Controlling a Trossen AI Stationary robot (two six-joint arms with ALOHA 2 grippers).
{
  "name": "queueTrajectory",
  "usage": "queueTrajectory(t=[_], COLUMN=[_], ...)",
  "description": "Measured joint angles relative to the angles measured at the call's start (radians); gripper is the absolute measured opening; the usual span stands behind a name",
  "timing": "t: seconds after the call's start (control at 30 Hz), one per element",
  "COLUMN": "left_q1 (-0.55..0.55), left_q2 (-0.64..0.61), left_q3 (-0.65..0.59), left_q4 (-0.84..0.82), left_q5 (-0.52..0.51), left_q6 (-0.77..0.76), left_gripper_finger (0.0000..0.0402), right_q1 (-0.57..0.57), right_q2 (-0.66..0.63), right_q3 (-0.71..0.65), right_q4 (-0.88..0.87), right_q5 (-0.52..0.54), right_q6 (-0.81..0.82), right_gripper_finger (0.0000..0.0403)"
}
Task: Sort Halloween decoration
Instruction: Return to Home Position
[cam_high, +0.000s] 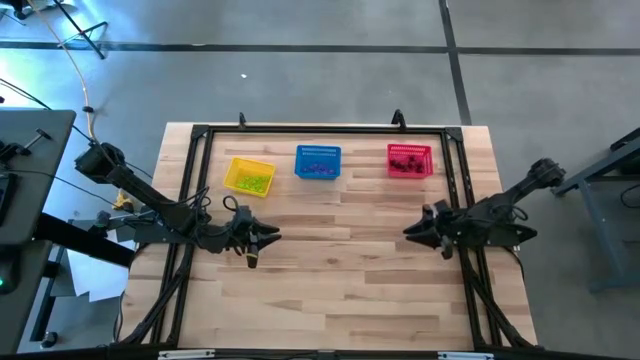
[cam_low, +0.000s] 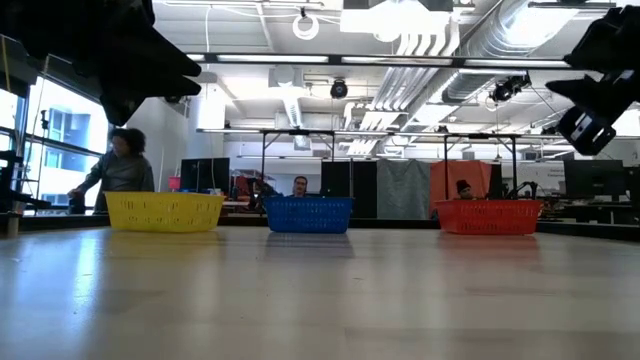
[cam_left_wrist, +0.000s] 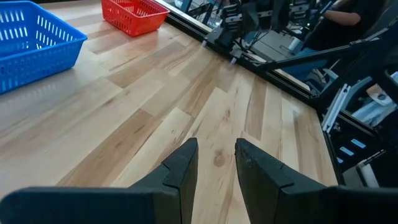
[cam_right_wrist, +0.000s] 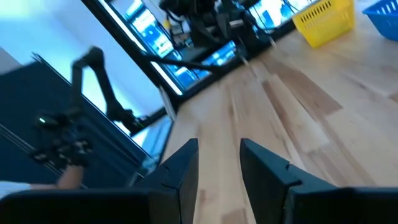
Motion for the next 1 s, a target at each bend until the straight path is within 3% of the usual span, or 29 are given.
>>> queueTrajectory(t=[0.43, 0.77, 1.0], left_q1=[0.000, -0.001, 0.000], left_q2=[0.000, 0.000, 0.001], left_q3=[0.000, 0.000, 0.000], left_q4=[-0.001, -0.006, -0.006], left_q5=[0.003, 0.140, 0.246], left_q6=[0.002, 0.041, 0.168], left_gripper_finger=[0.0094, 0.0094, 0.0094], right_q1=[0.000, 0.001, 0.001], right_q2=[-0.153, -0.146, -0.146], right_q3=[0.000, 0.000, 0.000], right_q4=[0.003, 0.002, 0.002], right_q5=[0.000, 0.001, 0.001], right_q6=[0.000, 0.000, 0.000], right_gripper_finger=[0.0114, 0.0114, 0.0114])
